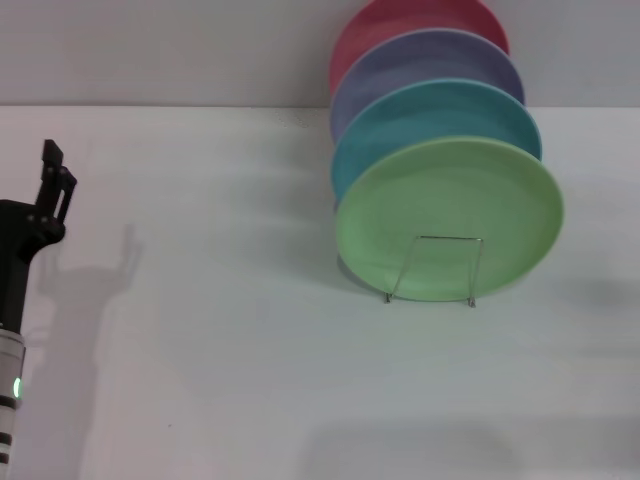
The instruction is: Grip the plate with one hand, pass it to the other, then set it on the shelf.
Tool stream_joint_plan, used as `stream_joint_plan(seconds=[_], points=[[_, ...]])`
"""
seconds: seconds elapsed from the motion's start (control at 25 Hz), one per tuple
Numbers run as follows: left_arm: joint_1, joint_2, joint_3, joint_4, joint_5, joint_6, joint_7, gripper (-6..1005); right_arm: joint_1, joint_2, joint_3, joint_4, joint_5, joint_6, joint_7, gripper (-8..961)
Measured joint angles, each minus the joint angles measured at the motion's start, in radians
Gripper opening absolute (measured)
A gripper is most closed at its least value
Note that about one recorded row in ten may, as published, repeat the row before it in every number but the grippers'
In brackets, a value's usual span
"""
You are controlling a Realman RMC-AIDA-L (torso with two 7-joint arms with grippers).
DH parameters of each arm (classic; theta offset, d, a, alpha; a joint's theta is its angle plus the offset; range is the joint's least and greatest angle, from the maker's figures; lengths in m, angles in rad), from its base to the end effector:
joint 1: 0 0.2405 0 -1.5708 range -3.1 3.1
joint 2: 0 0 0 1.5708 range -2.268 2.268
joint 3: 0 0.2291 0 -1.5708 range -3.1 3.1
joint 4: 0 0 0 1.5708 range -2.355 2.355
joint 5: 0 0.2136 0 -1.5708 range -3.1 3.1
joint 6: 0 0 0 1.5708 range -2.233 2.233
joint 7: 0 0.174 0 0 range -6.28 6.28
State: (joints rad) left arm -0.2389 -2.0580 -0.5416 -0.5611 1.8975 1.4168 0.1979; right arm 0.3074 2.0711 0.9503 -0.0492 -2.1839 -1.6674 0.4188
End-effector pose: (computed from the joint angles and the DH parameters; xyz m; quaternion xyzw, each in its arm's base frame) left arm -0.2620 0.3001 -0.0063 -0.6088 -0.1991 -0.3702 0.6728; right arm 0.3419 0.2716 0.0892 -0.5500 0.1943 0.4207 0.6948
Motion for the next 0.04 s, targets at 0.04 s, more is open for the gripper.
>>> stream_joint_plan(seconds=[0.04], points=[[0.000,0.000,0.000,0.000,0.000,0.000,0.000,832,0.000,0.000,0.000,0.000,0.000,0.000,0.000,668]])
